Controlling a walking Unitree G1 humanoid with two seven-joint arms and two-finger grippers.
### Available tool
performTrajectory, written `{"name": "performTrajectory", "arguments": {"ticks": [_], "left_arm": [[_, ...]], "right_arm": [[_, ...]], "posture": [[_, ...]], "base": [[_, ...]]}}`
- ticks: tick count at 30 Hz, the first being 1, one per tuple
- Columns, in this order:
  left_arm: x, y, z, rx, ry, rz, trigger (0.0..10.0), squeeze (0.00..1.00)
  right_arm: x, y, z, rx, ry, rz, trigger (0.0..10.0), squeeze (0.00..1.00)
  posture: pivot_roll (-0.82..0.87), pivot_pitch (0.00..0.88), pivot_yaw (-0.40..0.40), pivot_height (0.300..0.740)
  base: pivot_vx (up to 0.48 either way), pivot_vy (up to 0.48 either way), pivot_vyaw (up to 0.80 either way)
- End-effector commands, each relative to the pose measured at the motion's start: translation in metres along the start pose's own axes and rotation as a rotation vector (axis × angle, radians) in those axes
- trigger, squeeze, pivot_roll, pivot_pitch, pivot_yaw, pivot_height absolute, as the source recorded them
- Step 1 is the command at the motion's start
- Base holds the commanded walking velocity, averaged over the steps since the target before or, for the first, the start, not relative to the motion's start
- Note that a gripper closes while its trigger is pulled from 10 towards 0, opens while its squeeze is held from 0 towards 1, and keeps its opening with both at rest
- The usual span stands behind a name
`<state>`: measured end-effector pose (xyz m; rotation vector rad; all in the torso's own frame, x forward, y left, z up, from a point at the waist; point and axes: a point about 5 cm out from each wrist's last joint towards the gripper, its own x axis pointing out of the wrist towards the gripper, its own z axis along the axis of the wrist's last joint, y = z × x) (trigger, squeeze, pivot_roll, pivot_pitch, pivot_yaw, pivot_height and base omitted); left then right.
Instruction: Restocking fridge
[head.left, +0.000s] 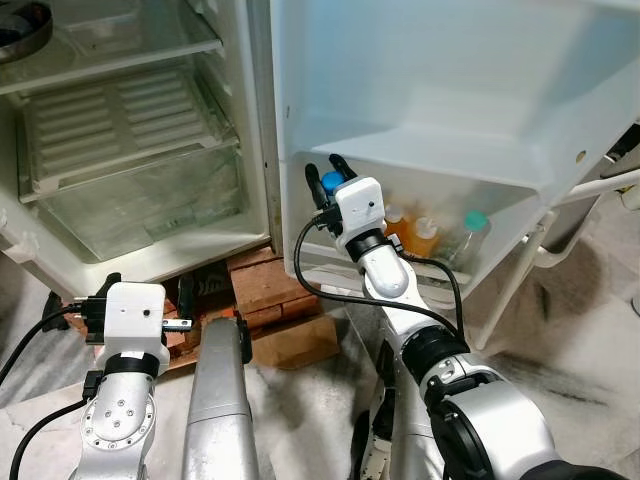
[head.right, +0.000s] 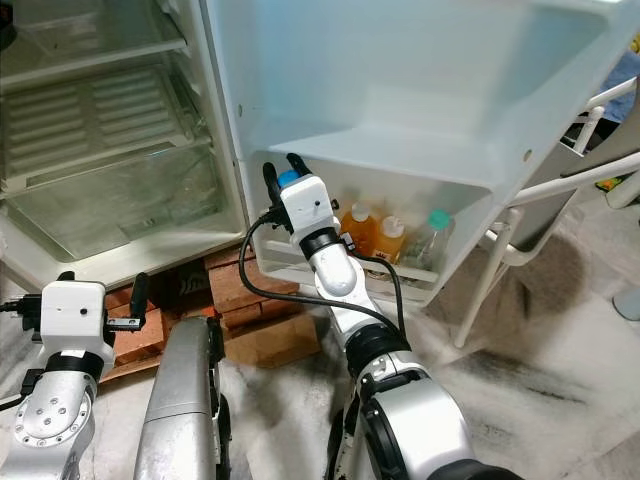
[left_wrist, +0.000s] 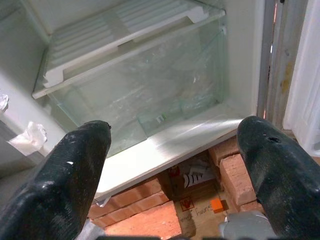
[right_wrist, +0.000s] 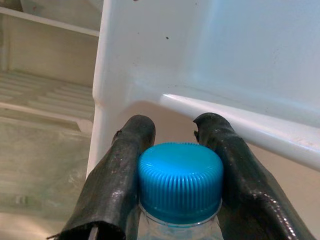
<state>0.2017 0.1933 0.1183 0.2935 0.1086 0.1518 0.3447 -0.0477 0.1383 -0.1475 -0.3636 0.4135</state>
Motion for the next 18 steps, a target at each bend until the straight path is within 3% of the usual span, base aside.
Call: {"name": "performTrajectory", "arguments": {"ticks": [1, 9, 14, 18], "left_arm": [[-0.001, 0.0, 0.0, 0.014, -0.005, -0.006, 10.0, 0.0], [-0.001, -0.001, -0.001, 0.009, -0.008, -0.003, 10.0, 0.0], [0.0, -0.003, -0.001, 0.013, -0.008, -0.008, 10.0, 0.0], [0.001, -0.004, 0.0, 0.015, -0.013, -0.011, 10.0, 0.0]], "right_arm": [[-0.028, -0.003, -0.042, 0.107, 0.241, -0.057, 10.0, 0.0], [-0.025, -0.002, -0.039, 0.184, 0.233, 0.049, 10.0, 0.0], [-0.02, -0.006, -0.028, 0.221, 0.146, 0.05, 10.0, 0.0], [-0.009, 0.001, -0.017, 0.309, 0.1, 0.051, 10.0, 0.0]], "posture": [[0.24, 0.194, -0.045, 0.507], [0.24, 0.186, -0.052, 0.507], [0.23, 0.187, -0.052, 0.507], [0.23, 0.188, -0.045, 0.507]], "base": [[0.0, 0.0, 0.0], [0.0, 0.0, 0.0], [0.0, 0.0, 0.0], [0.0, 0.0, 0.0]]}}
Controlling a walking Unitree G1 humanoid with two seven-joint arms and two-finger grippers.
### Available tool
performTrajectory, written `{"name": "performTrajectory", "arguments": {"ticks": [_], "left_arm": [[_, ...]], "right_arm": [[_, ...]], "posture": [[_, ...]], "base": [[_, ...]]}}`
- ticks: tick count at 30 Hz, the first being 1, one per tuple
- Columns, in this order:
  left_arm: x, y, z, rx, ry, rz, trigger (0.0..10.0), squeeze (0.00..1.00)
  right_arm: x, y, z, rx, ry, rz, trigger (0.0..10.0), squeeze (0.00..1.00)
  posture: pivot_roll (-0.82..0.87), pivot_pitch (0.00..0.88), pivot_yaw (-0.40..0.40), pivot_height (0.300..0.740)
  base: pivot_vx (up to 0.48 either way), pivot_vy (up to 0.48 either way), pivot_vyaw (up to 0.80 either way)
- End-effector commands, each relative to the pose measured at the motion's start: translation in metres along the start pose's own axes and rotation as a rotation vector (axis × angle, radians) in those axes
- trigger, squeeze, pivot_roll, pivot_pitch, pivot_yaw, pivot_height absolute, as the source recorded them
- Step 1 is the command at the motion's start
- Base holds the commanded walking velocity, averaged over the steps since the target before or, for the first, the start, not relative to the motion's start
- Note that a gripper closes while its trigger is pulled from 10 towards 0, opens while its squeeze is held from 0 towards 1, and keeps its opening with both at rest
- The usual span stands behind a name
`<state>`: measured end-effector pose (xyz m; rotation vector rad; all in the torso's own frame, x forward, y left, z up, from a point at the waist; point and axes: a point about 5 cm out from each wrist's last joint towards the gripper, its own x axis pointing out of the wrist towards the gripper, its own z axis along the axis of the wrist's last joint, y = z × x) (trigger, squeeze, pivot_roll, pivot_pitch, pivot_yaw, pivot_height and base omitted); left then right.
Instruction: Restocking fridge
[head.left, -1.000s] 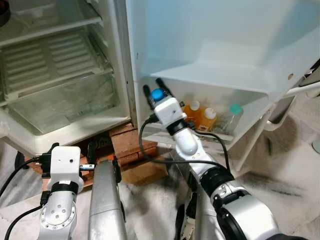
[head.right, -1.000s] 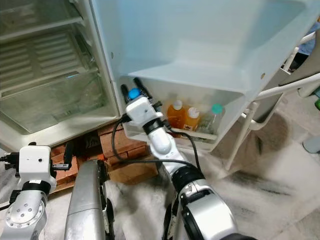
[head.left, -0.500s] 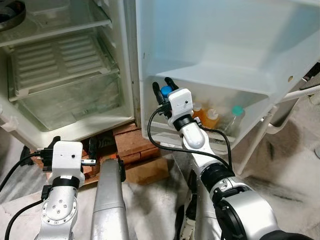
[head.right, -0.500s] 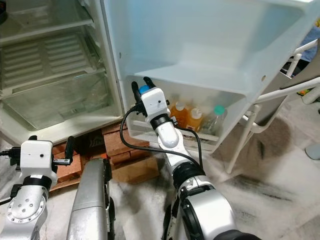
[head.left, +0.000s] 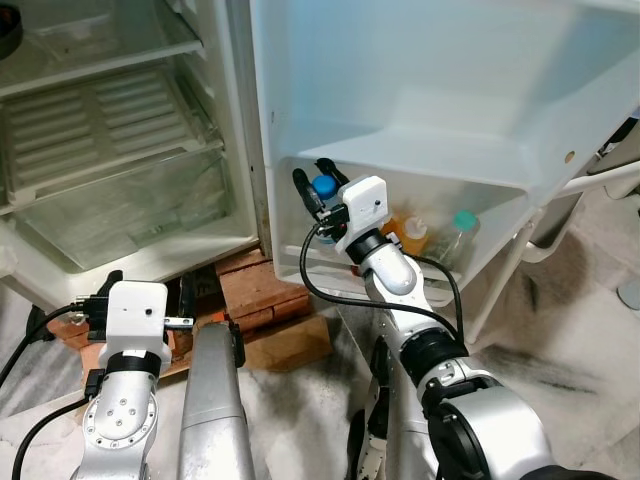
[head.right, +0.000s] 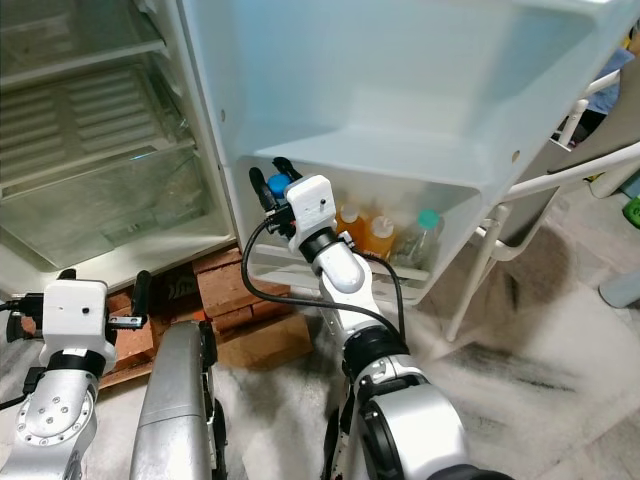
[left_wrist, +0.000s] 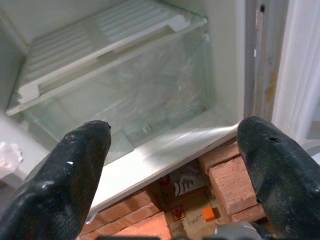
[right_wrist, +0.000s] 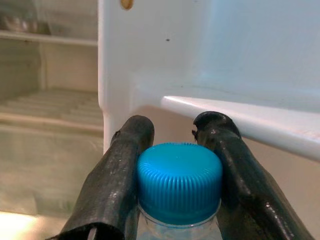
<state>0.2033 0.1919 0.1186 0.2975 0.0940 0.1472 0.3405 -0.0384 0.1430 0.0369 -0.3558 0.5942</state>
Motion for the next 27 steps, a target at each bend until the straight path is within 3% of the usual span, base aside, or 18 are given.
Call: {"name": "performTrajectory", "arguments": {"ticks": [1, 5, 14, 17, 20, 21, 27], "left_arm": [[0.0, -0.002, -0.001, 0.015, -0.001, -0.01, 10.0, 0.0], [0.001, -0.001, 0.001, 0.022, -0.011, -0.005, 10.0, 0.0], [0.002, -0.003, 0.001, 0.032, -0.02, -0.001, 10.0, 0.0], [0.0, -0.005, 0.002, 0.037, -0.028, -0.001, 10.0, 0.0], [-0.001, -0.005, 0.003, 0.04, -0.033, -0.001, 10.0, 0.0], [-0.003, -0.006, 0.004, 0.041, -0.036, -0.002, 10.0, 0.0], [-0.012, -0.004, 0.004, 0.047, -0.03, 0.003, 10.0, 0.0]], "right_arm": [[-0.006, -0.004, -0.018, 0.177, 0.109, -0.104, 10.0, 0.0], [0.003, 0.013, -0.014, 0.233, 0.077, -0.082, 10.0, 0.0], [0.0, 0.013, -0.011, 0.167, 0.046, -0.094, 10.0, 0.0], [-0.008, 0.015, -0.012, -0.004, 0.043, -0.064, 10.0, 0.0], [-0.01, 0.013, -0.013, -0.065, 0.042, -0.08, 10.0, 0.0], [-0.01, 0.012, -0.01, -0.143, 0.026, -0.095, 10.0, 0.0], [-0.003, 0.009, -0.002, -0.248, -0.018, -0.139, 10.0, 0.0]], "posture": [[0.24, 0.188, -0.044, 0.507], [0.24, 0.187, -0.047, 0.507], [0.24, 0.187, -0.055, 0.507], [0.24, 0.189, -0.057, 0.507], [0.24, 0.192, -0.058, 0.507], [0.24, 0.207, -0.061, 0.507], [0.26, 0.238, -0.068, 0.507]], "base": [[0.0, 0.0, 0.0], [0.0, 0.0, 0.0], [0.0, 0.0, 0.0], [0.0, 0.0, 0.0], [0.0, 0.0, 0.0], [0.0, 0.0, 0.0], [0.0, 0.0, 0.0]]}}
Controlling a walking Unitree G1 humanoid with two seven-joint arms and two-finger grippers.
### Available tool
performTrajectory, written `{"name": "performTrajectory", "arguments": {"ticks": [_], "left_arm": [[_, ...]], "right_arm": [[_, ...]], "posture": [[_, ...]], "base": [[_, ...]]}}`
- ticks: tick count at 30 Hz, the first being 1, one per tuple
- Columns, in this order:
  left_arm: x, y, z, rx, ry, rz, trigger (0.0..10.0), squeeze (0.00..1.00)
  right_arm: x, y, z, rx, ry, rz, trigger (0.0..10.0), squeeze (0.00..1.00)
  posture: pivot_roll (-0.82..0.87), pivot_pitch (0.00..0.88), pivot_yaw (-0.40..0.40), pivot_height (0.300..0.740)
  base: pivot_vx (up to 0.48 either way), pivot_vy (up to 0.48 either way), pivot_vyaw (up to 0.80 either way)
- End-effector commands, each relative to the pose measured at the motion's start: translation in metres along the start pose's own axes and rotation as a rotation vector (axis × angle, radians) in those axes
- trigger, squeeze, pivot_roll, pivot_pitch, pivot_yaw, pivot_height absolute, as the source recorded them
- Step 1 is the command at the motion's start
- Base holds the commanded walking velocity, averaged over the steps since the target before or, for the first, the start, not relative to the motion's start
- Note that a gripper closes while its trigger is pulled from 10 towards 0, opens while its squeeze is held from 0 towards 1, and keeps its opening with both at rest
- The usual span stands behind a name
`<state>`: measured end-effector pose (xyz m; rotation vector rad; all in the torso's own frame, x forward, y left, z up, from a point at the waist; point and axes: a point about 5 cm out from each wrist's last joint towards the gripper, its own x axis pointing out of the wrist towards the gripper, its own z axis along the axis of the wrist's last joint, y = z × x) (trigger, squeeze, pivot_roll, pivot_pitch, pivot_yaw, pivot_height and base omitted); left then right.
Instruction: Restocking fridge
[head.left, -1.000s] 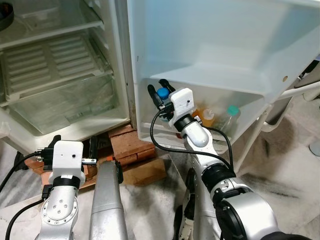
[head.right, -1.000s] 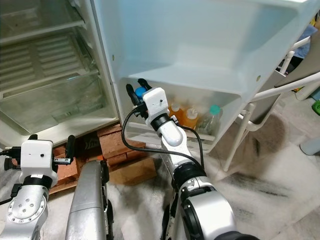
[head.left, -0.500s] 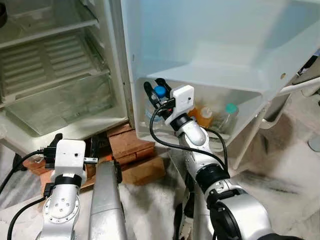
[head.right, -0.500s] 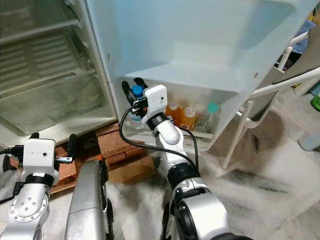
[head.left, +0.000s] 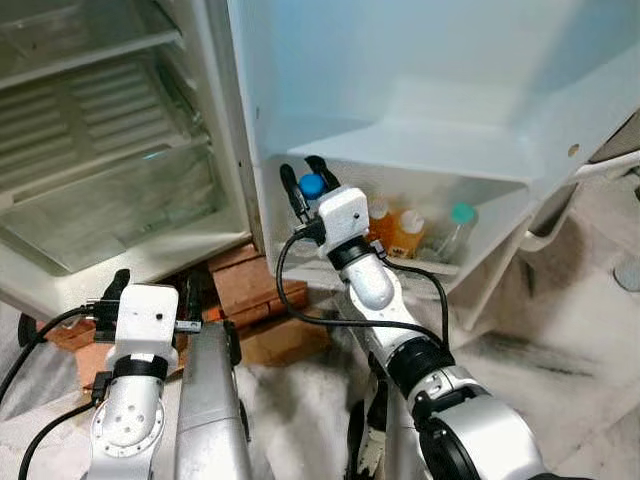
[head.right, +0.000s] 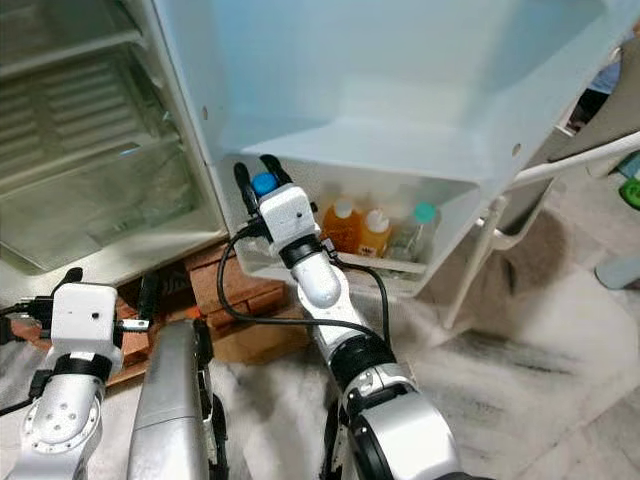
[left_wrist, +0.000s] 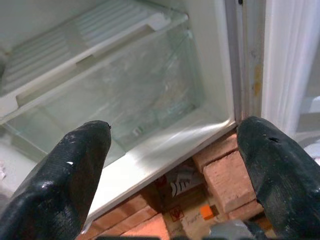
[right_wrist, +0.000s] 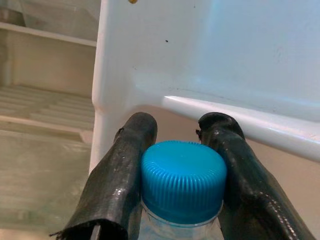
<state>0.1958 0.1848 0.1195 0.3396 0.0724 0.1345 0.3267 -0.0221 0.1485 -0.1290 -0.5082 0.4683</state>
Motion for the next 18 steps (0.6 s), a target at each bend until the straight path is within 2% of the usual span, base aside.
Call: {"name": "performTrajectory", "arguments": {"ticks": [1, 2, 3, 5, 8, 12, 14, 18], "left_arm": [[-0.004, 0.002, 0.003, 0.007, -0.004, 0.012, 10.0, 0.0], [-0.004, 0.002, 0.003, 0.007, -0.004, 0.012, 10.0, 0.0], [-0.007, 0.005, 0.004, 0.018, -0.007, 0.019, 10.0, 0.0], [-0.01, 0.008, 0.005, 0.021, -0.004, 0.025, 10.0, 0.0], [-0.012, 0.009, 0.004, 0.022, 0.008, 0.025, 10.0, 0.0], [-0.013, 0.01, 0.004, 0.024, 0.012, 0.022, 10.0, 0.0], [-0.013, 0.01, 0.004, 0.026, 0.015, 0.02, 10.0, 0.0], [-0.011, 0.01, 0.005, 0.028, 0.014, 0.015, 10.0, 0.0]], "right_arm": [[-0.002, -0.01, -0.011, -0.05, 0.085, -0.05, 10.0, 0.0], [-0.002, -0.01, -0.011, -0.05, 0.085, -0.05, 10.0, 0.0], [0.0, -0.006, -0.011, -0.102, 0.081, -0.046, 10.0, 0.0], [-0.001, -0.002, -0.015, -0.132, 0.105, -0.038, 10.0, 0.0], [-0.014, 0.006, -0.032, -0.162, 0.21, -0.01, 10.0, 0.0], [-0.028, 0.013, -0.044, -0.183, 0.281, 0.008, 10.0, 0.0], [-0.036, 0.017, -0.049, -0.207, 0.297, 0.028, 10.0, 0.0], [-0.039, 0.02, -0.052, -0.243, 0.311, 0.057, 10.0, 0.0]], "posture": [[0.26, 0.238, -0.068, 0.507], [0.26, 0.238, -0.068, 0.507], [0.28, 0.264, -0.071, 0.507], [0.28, 0.271, -0.07, 0.507], [0.29, 0.283, -0.066, 0.507], [0.29, 0.289, -0.061, 0.507], [0.29, 0.288, -0.058, 0.507], [0.29, 0.288, -0.051, 0.507]], "base": [[0.0, 0.0, 0.0], [0.0, 0.0, 0.0], [0.0, 0.0, 0.0], [0.0, 0.0, 0.0], [0.0, 0.0, 0.0], [0.0, 0.0, 0.0], [0.0, 0.0, 0.0], [0.0, 0.0, 0.0]]}}
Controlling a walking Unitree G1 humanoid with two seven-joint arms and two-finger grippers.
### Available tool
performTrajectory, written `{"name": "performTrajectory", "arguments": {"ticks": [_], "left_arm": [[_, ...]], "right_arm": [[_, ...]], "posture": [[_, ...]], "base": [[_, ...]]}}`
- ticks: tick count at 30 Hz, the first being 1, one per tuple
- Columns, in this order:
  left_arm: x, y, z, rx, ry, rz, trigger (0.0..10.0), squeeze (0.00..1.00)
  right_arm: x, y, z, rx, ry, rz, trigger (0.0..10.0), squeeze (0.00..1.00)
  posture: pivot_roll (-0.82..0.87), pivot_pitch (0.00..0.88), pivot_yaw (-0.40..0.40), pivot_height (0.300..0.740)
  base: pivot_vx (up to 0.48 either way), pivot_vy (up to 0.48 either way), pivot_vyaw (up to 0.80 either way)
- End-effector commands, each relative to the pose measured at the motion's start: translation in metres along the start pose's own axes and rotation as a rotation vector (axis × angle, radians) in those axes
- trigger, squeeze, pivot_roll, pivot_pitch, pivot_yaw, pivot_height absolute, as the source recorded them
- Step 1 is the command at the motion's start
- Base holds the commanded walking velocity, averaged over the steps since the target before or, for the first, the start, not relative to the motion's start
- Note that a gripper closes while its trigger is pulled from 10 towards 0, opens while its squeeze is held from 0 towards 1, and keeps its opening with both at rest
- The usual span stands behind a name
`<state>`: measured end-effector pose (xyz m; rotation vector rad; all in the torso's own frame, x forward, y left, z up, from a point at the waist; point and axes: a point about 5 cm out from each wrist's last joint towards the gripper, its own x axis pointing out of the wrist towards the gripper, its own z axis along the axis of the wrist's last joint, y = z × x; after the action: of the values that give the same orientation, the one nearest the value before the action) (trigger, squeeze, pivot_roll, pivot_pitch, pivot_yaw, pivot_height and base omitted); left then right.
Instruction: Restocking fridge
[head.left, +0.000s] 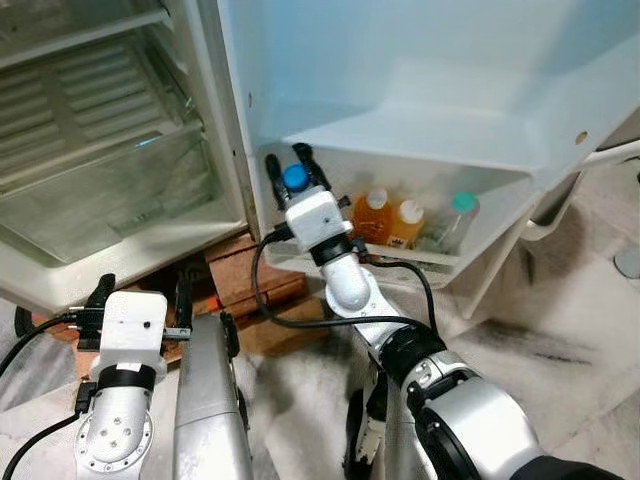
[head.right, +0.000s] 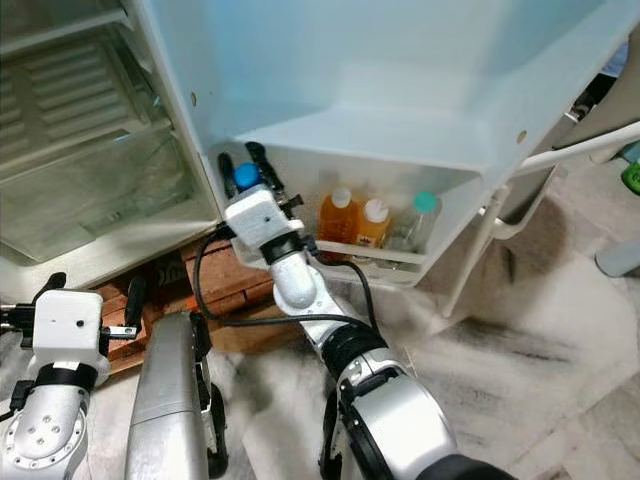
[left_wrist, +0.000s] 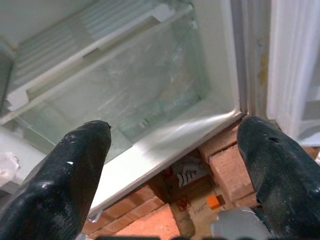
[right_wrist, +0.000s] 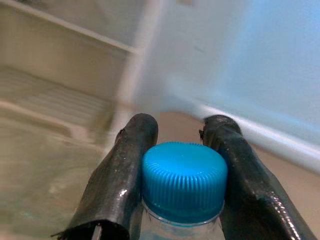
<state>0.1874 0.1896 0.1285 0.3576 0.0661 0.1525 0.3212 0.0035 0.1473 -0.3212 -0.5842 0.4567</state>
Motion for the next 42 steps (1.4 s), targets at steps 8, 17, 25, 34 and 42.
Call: {"name": "performTrajectory", "arguments": {"ticks": [8, 17, 25, 34, 42], "left_arm": [[-0.001, 0.003, 0.001, 0.018, 0.01, -0.005, 10.0, 0.0], [0.003, 0.003, 0.004, 0.013, 0.003, -0.014, 10.0, 0.0], [0.003, 0.005, 0.005, 0.014, 0.002, -0.017, 10.0, 0.0], [0.005, 0.006, 0.005, 0.017, 0.0, -0.017, 10.0, 0.0], [0.007, 0.008, 0.007, 0.028, -0.014, -0.022, 10.0, 0.0]], "right_arm": [[-0.05, 0.006, -0.058, -0.094, 0.38, 0.068, 10.0, 0.0], [-0.056, -0.002, -0.069, -0.151, 0.474, 0.057, 10.0, 0.0], [-0.045, -0.016, -0.06, -0.186, 0.37, 0.049, 10.0, 0.0], [-0.051, -0.056, -0.056, -0.249, 0.256, -0.018, 10.0, 0.0], [-0.021, -0.046, -0.028, -0.285, 0.057, -0.05, 10.0, 0.0]], "posture": [[0.3, 0.292, -0.046, 0.507], [0.29, 0.293, -0.037, 0.507], [0.29, 0.3, -0.024, 0.507], [0.27, 0.293, -0.018, 0.507], [0.3, 0.296, -0.004, 0.507]], "base": [[0.0, 0.0, 0.0], [0.0, 0.0, 0.0], [0.0, 0.0, 0.0], [0.0, 0.0, 0.0], [0.0, 0.0, 0.0]]}}
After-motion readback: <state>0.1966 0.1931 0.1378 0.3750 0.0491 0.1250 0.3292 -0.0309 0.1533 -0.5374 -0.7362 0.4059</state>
